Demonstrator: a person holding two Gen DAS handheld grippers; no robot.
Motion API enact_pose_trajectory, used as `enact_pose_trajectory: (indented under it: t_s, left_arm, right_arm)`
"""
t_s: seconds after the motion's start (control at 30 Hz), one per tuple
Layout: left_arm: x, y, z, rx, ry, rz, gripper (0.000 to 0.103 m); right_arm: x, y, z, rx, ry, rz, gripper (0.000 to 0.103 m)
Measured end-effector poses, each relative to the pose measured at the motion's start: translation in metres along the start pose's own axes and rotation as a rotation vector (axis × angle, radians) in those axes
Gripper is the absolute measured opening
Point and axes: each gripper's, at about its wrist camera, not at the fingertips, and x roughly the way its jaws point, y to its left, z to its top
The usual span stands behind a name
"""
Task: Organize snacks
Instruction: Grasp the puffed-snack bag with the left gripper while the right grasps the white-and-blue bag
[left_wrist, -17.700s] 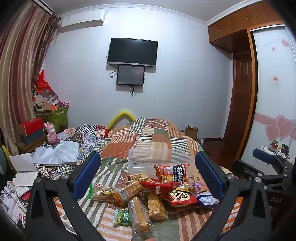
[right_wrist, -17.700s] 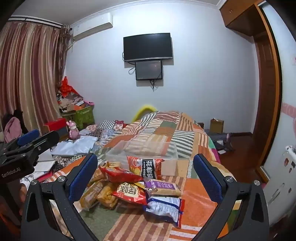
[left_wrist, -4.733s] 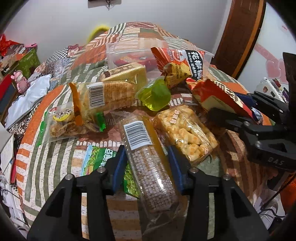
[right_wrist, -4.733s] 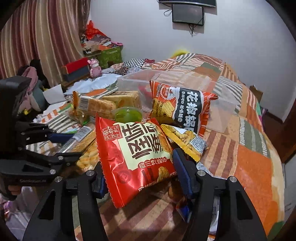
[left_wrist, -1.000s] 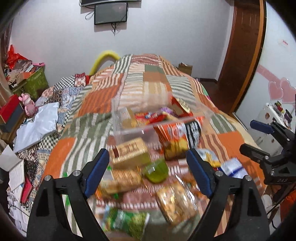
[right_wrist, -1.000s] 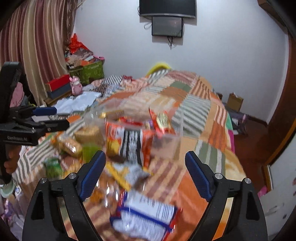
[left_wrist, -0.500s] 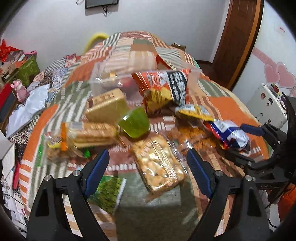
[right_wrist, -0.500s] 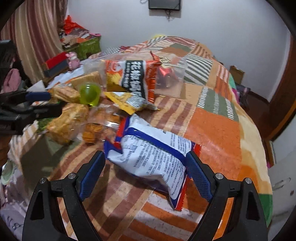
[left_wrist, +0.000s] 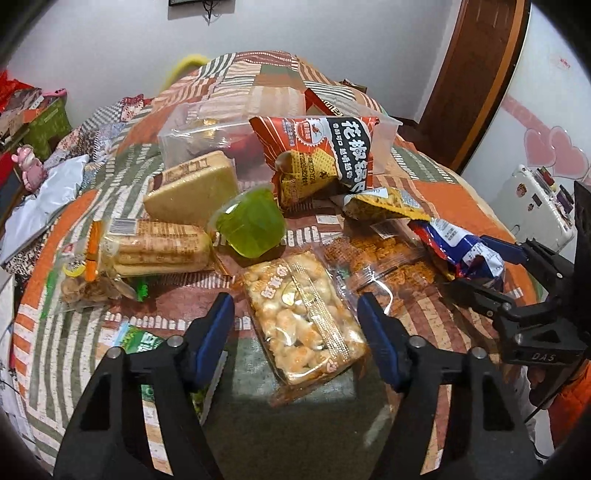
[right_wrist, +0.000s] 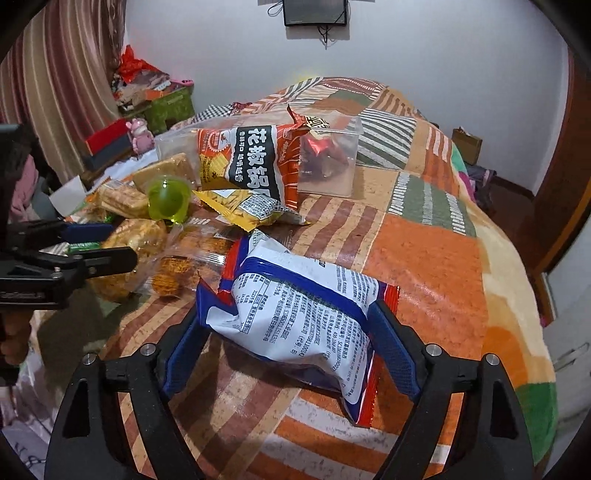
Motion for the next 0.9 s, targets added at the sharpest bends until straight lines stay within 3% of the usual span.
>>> enact_pose_trajectory:
  t_s: [0.13, 0.47, 0.73, 0.9]
  left_arm:
    - [0.002, -0.001, -0.002, 0.001, 0.005, -0.024, 0.059]
    - [-0.006, 0.002, -0.008, -0.007, -0.011, -0.055, 0.053]
    - [-0.029, 0.000, -0.005, 0.001, -0.076, -0.049, 0.051]
    - [-0.049, -0.001, 0.004, 0.001, -0.136, -0.044, 0.051]
  right_arm:
    - [-0.002, -0.005, -0.001, 0.025, 0.000, 0.031, 0.073]
    - [-0.011, -0.010, -0.003, 0.046, -0.015, 0.052, 0.056]
    - [-0.028, -0.003, 0.002, 0.040, -0.062, 0.086, 0.038]
    - [-0.036, 0.000, 0.008, 0.044, -0.090, 0.109, 0.035]
